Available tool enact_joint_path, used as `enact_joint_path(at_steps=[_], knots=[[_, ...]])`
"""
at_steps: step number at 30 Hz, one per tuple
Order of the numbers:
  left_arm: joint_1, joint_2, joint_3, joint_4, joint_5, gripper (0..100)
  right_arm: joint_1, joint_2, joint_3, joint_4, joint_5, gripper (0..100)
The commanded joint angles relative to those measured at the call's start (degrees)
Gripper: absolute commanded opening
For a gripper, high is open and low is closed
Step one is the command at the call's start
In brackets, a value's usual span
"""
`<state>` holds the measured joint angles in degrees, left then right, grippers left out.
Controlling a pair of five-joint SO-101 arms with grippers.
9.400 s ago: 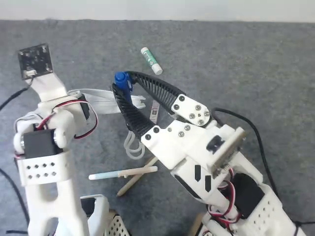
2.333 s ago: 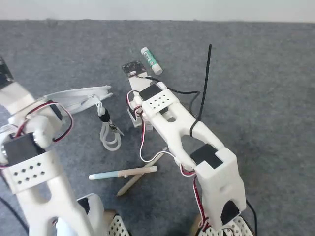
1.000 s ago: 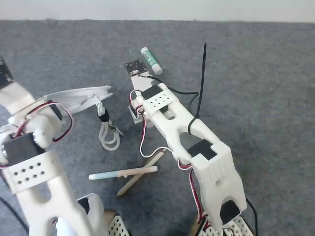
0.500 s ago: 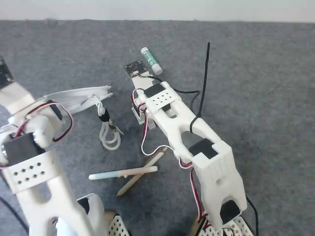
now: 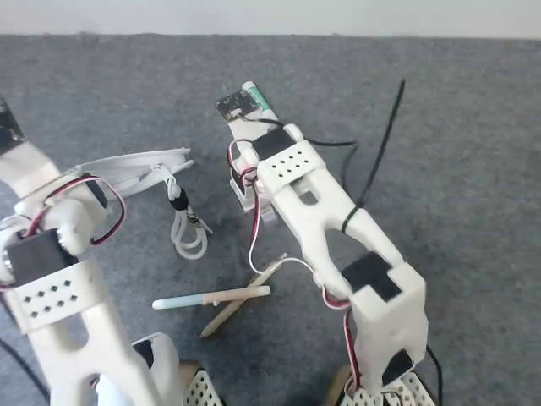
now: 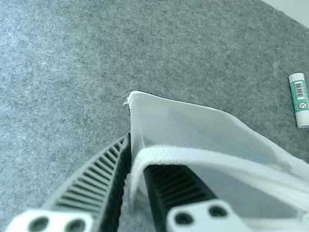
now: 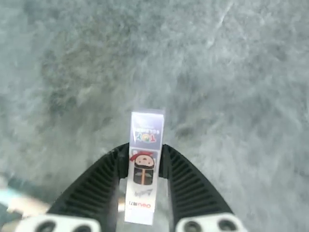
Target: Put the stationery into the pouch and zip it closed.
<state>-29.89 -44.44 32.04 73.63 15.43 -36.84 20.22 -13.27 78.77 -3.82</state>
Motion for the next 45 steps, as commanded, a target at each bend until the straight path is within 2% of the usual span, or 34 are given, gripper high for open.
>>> enact_joint_path(at_steps=[1, 11, 25, 33, 45], knots=[[0.09, -0.26, -0.22, -1.76, 0.97, 1, -2.51, -7.43, -3.43, 4.53, 1.23, 0.6], [0.18, -0.26, -0.31, -1.76, 0.97, 1, -9.1, -16.31, -3.43, 14.73, 1.05, 0.6], [2.9, -0.26, -0.13, -1.67, 0.79, 1, -12.35, -29.14, -2.11, 21.85, 0.88, 0.6], [2.9, -0.26, -0.04, -1.67, 0.79, 1, -16.66, -37.76, 5.98, 17.36, 0.79, 0.7], [2.9, -0.26, -0.04, -1.67, 0.79, 1, -16.84, -52.26, 23.56, 0.13, 0.79, 0.7]])
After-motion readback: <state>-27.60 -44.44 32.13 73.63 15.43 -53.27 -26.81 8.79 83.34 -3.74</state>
